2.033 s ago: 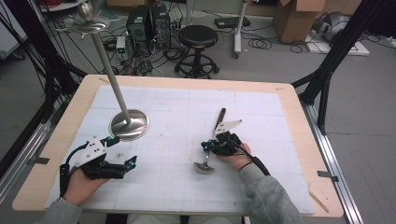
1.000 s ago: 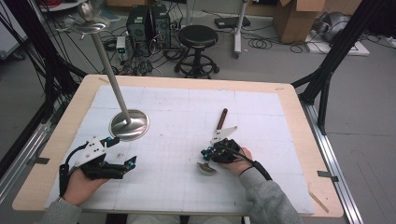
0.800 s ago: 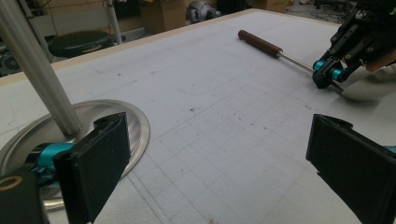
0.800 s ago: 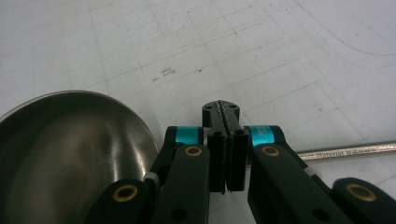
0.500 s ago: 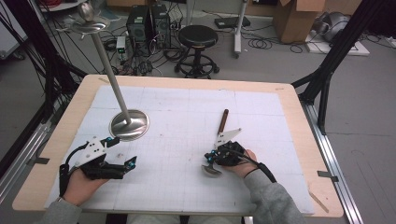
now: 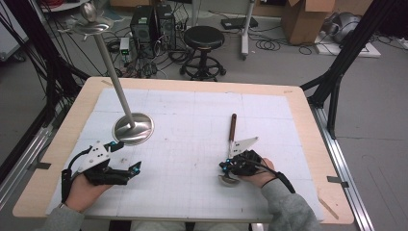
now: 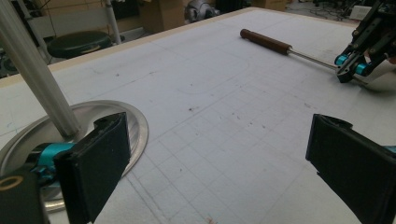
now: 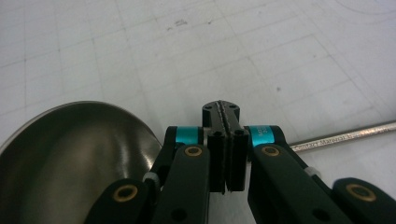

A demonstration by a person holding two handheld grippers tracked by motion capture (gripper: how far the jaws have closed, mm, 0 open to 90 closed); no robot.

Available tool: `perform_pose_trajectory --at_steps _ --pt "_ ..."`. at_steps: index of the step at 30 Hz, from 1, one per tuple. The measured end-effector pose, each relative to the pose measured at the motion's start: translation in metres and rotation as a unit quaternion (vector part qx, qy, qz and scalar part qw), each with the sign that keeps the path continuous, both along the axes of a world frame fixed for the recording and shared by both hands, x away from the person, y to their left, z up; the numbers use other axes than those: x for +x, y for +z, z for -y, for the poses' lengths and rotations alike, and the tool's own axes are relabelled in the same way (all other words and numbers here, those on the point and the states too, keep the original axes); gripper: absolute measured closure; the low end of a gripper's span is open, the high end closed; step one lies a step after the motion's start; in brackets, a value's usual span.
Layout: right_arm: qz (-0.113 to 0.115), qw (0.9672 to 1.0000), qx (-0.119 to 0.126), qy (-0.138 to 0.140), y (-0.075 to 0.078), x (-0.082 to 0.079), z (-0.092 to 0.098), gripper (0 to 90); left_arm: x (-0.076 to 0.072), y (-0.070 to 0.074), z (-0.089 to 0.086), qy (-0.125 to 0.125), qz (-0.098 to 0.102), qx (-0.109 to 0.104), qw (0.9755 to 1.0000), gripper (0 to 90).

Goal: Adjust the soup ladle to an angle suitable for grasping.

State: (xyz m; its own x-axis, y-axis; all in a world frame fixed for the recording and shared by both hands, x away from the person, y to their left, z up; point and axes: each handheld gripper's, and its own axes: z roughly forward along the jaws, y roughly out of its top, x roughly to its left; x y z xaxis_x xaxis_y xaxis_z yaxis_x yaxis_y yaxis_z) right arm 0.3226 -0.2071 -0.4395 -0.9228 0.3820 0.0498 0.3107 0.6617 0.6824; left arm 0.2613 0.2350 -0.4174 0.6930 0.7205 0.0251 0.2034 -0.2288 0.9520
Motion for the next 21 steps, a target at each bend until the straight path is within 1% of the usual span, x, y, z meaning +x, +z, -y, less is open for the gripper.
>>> perform_pose_trajectory --at_steps 1,6,10,13,14,17,18,21 --pt "0.002 1.0000 0.000 -0.001 0.000 -0.001 0.002 89.8 0.000 0.000 0.000 0.001 0.000 0.001 1.0000 7.1" --pt "-0.002 1.0000 -0.002 0.001 0.001 -0.005 0.017 89.8 0.000 0.000 0.000 -0.001 0.001 0.001 1.0000 7.1" --pt "-0.013 0.9999 0.002 0.001 0.001 -0.009 0.032 89.9 0.000 0.000 0.000 -0.001 0.000 0.002 1.0000 7.1" --pt "-0.025 0.9996 0.012 0.000 0.000 -0.009 0.043 89.9 0.000 0.000 0.001 -0.002 0.000 0.002 1.0000 7.1" --pt "-0.031 0.9994 0.013 0.001 -0.001 -0.010 0.045 89.8 0.000 0.000 0.001 -0.002 0.000 0.002 1.0000 7.1" --pt "-0.034 0.9993 0.018 0.003 -0.001 -0.009 0.049 89.8 0.000 0.000 0.000 -0.002 0.001 0.002 1.0000 7.1" --pt "-0.039 0.9991 0.018 0.004 -0.001 -0.010 0.050 89.8 0.000 0.000 0.000 -0.001 0.000 0.001 1.0000 7.1" --pt "-0.040 0.9990 0.020 0.006 -0.001 -0.010 0.054 89.8 0.000 0.000 0.000 -0.001 0.000 0.001 1.0000 7.1"
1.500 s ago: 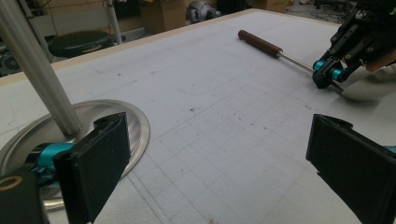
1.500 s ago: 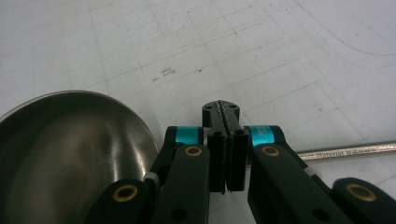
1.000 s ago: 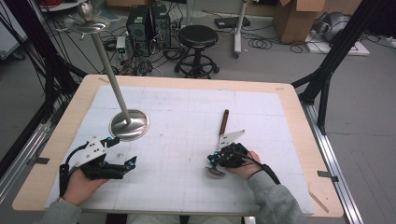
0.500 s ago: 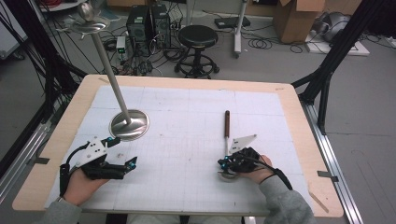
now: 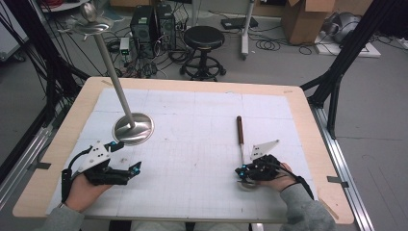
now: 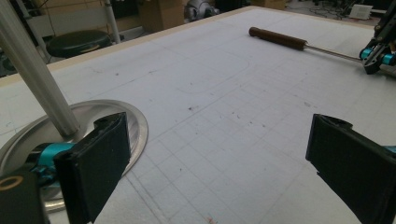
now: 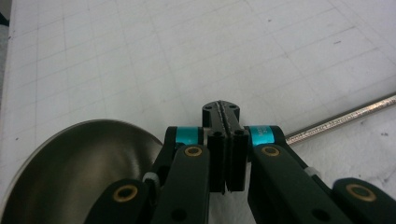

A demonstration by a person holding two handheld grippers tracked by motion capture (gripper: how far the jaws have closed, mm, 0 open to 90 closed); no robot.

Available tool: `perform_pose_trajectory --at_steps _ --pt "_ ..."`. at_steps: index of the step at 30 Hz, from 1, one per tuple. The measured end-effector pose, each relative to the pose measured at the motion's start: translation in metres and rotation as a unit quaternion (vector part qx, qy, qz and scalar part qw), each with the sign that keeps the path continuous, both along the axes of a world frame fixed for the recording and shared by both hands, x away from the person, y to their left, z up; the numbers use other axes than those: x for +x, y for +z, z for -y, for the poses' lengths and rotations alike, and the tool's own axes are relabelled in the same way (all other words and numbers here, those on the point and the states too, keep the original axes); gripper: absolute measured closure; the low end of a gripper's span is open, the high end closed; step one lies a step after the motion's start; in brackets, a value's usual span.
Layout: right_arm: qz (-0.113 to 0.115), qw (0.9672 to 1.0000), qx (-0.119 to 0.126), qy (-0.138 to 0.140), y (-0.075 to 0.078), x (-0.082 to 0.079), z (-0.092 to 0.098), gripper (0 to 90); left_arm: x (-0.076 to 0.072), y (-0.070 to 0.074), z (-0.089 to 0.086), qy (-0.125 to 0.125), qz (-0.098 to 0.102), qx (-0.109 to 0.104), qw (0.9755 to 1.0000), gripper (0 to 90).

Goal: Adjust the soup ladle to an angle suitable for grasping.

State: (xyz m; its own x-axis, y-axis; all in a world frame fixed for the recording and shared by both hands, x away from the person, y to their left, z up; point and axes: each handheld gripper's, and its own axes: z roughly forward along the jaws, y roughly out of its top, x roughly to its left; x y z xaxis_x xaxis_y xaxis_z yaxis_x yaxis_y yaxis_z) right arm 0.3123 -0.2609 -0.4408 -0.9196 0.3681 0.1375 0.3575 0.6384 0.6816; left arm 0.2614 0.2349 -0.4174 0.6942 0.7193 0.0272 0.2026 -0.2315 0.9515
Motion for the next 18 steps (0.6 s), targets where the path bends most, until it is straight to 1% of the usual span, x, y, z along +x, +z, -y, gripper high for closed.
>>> perform_pose_trajectory --at_steps 7,10,12,13,14,15,17,18 --pt "-0.004 1.0000 0.007 0.003 -0.001 -0.005 0.014 89.8 0.000 0.000 0.000 -0.001 0.001 0.002 1.0000 7.1" --pt "-0.003 0.9999 0.011 0.004 -0.001 -0.005 0.016 89.8 0.001 -0.001 0.001 -0.001 -0.002 0.002 1.0000 7.1" --pt "-0.006 0.9999 0.015 0.006 -0.002 -0.003 0.016 89.8 0.001 -0.001 0.001 -0.001 -0.003 0.003 1.0000 7.1" --pt "-0.014 0.9997 0.019 0.003 -0.002 -0.003 0.017 89.8 0.001 -0.001 0.001 -0.002 -0.003 0.002 1.0000 7.1" --pt "-0.017 0.9996 0.025 0.003 -0.001 -0.002 0.018 89.8 0.001 -0.001 0.001 -0.002 -0.003 0.004 1.0000 7.1" --pt "-0.014 0.9993 0.034 -0.003 0.000 -0.001 0.020 89.8 0.001 -0.001 0.002 -0.003 -0.003 0.004 1.0000 7.1" --pt "0.001 0.9982 0.053 -0.025 0.004 0.001 0.026 89.8 0.001 -0.001 0.001 -0.002 -0.003 0.006 1.0000 7.1" --pt "0.016 0.9974 0.060 -0.037 0.006 0.003 0.029 89.8 0.001 -0.001 0.002 -0.002 -0.003 0.004 1.0000 7.1"
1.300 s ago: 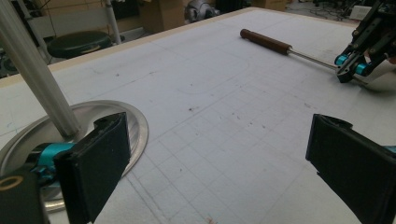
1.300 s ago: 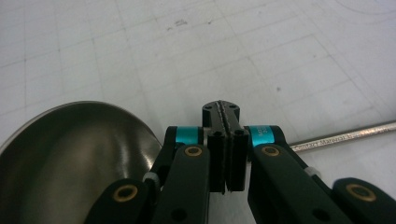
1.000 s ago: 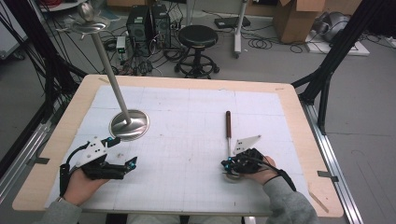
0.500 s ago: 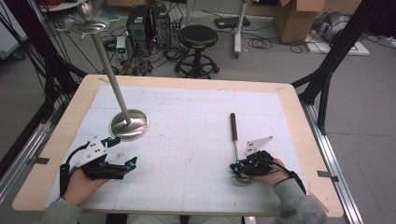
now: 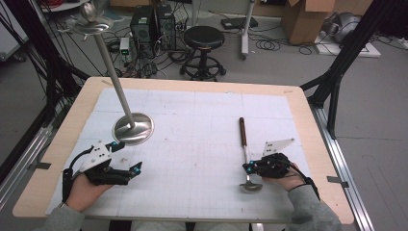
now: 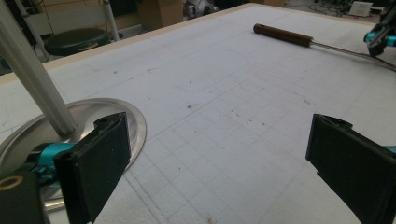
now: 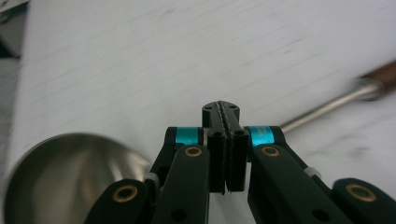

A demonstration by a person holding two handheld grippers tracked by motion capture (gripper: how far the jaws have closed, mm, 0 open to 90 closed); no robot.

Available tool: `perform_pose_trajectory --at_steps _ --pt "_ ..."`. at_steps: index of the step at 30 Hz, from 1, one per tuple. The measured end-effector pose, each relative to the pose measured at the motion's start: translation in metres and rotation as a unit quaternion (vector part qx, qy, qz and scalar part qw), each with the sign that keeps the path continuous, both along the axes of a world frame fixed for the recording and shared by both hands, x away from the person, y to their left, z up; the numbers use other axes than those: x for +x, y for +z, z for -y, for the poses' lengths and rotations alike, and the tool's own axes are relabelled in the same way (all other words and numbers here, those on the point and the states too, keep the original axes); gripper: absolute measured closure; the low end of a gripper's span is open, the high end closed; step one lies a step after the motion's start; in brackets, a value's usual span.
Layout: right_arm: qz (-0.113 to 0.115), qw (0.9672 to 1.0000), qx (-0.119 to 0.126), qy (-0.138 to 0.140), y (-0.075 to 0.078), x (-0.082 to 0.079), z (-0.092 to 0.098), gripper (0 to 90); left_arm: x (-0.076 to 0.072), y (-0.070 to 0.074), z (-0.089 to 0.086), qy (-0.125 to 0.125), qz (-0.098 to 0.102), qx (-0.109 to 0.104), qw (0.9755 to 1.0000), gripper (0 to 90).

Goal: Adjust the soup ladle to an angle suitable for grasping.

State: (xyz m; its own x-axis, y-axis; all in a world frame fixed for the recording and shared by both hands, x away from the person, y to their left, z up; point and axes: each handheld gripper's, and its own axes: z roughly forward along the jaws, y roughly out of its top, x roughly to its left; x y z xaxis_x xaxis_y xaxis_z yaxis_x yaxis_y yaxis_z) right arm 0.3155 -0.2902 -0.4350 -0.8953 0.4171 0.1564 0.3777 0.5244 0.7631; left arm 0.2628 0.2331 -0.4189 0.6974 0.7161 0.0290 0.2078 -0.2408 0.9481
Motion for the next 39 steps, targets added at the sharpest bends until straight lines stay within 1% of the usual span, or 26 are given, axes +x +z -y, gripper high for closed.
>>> perform_pose_trajectory --at_steps 1,3,4,6,9,11,13,15,19,21,24,30,34,36,38,39 --pt "0.012 0.9998 0.001 -0.019 0.002 0.002 0.003 89.8 0.000 0.000 0.000 0.000 0.000 0.000 1.0000 7.1" --pt "0.027 0.9979 -0.010 -0.058 0.002 0.005 0.010 89.8 0.000 0.000 0.000 0.000 -0.002 0.000 1.0000 7.1" --pt "0.030 0.9965 -0.016 -0.077 0.001 0.008 0.012 89.8 0.000 0.000 0.001 0.000 -0.002 0.000 1.0000 7.1" --pt "0.032 0.9935 -0.028 -0.105 -0.002 0.013 0.016 89.9 0.000 0.000 0.001 -0.001 -0.001 0.002 1.0000 7.1" --pt "0.036 0.9897 -0.042 -0.132 -0.006 0.019 0.018 89.8 0.001 -0.001 0.001 -0.002 -0.001 0.002 1.0000 7.1" --pt "0.038 0.9885 -0.046 -0.139 -0.008 0.023 0.018 89.8 0.001 -0.001 0.001 -0.002 -0.001 0.003 1.0000 7.1" --pt "0.038 0.9878 -0.046 -0.144 -0.010 0.025 0.018 89.8 0.001 0.000 0.001 -0.002 -0.001 0.003 1.0000 7.1" --pt "0.039 0.9878 -0.047 -0.144 -0.010 0.026 0.018 89.8 0.001 0.000 0.001 -0.002 0.001 0.001 1.0000 7.1" --pt "0.036 0.9888 -0.047 -0.137 -0.011 0.028 0.014 89.8 0.001 0.000 0.001 -0.001 0.000 0.002 1.0000 7.1" --pt "0.038 0.9895 -0.049 -0.130 -0.010 0.029 0.010 89.8 0.001 -0.001 0.001 -0.001 0.000 0.003 1.0000 7.1" --pt "0.041 0.9898 -0.056 -0.124 -0.010 0.031 0.005 89.8 0.001 -0.001 0.001 -0.001 -0.001 0.005 1.0000 7.1" --pt "0.047 0.9899 -0.059 -0.120 -0.010 0.034 0.000 89.8 0.001 -0.001 0.001 -0.002 -0.002 0.004 1.0000 7.1" --pt "0.037 0.9898 -0.056 -0.126 -0.010 0.036 -0.001 89.8 0.001 -0.001 0.001 -0.002 -0.002 0.003 1.0000 7.1" --pt "0.041 0.9896 -0.058 -0.125 -0.010 0.036 -0.003 89.8 0.002 -0.001 0.001 -0.001 -0.003 0.004 1.0000 7.1" --pt "0.040 0.9904 -0.055 -0.121 -0.010 0.037 -0.006 89.9 0.002 -0.001 0.001 -0.002 -0.003 0.005 1.0000 7.1" --pt "0.041 0.9904 -0.057 -0.119 -0.010 0.037 -0.007 89.8 0.002 -0.001 0.001 -0.003 -0.003 0.005 1.0000 7.1"
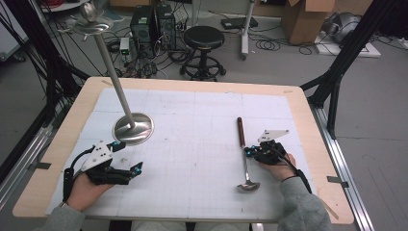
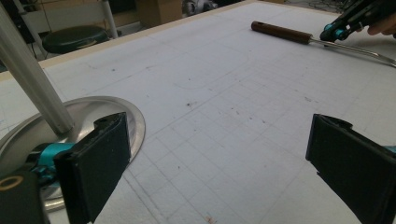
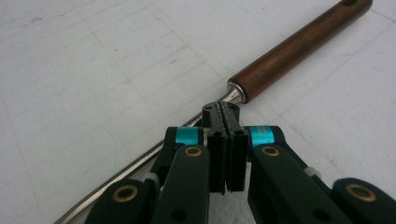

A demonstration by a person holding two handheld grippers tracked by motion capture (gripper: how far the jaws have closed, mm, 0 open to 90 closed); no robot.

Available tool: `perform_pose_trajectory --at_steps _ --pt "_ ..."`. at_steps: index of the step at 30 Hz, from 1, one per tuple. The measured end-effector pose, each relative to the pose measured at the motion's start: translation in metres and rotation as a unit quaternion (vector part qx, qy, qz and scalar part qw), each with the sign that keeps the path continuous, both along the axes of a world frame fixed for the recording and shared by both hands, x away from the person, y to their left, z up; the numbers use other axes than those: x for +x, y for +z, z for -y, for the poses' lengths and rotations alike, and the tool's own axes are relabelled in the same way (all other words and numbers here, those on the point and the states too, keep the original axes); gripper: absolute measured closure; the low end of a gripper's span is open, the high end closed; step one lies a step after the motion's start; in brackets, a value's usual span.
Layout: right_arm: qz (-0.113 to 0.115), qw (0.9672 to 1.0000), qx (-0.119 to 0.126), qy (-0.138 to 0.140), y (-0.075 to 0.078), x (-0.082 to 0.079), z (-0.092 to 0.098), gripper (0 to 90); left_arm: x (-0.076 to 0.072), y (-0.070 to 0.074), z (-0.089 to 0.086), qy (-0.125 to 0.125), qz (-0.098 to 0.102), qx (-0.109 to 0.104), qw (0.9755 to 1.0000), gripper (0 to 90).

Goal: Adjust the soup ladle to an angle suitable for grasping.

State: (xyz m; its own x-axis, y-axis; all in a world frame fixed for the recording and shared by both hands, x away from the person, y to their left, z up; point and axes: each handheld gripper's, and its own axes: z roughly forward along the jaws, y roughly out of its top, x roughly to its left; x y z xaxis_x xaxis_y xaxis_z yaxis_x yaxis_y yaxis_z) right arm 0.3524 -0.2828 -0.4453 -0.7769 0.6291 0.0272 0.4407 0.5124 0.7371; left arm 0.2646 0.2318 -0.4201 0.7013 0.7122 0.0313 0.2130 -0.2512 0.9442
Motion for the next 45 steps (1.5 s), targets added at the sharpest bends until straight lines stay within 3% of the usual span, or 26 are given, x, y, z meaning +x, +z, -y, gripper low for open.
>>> perform_pose_trajectory --at_steps 17,32,45 --pt "0.005 0.9993 -0.014 0.036 0.002 0.003 -0.028 89.8 0.000 -0.001 0.000 0.000 -0.002 0.001 1.0000 7.1" --pt "-0.009 0.9984 -0.019 0.053 0.004 0.005 -0.043 89.8 0.000 -0.001 0.000 0.000 -0.003 0.001 1.0000 7.1" --pt "-0.021 0.9946 -0.026 0.098 0.006 0.001 -0.068 89.8 0.000 -0.001 0.000 0.000 -0.003 0.001 1.0000 7.1"
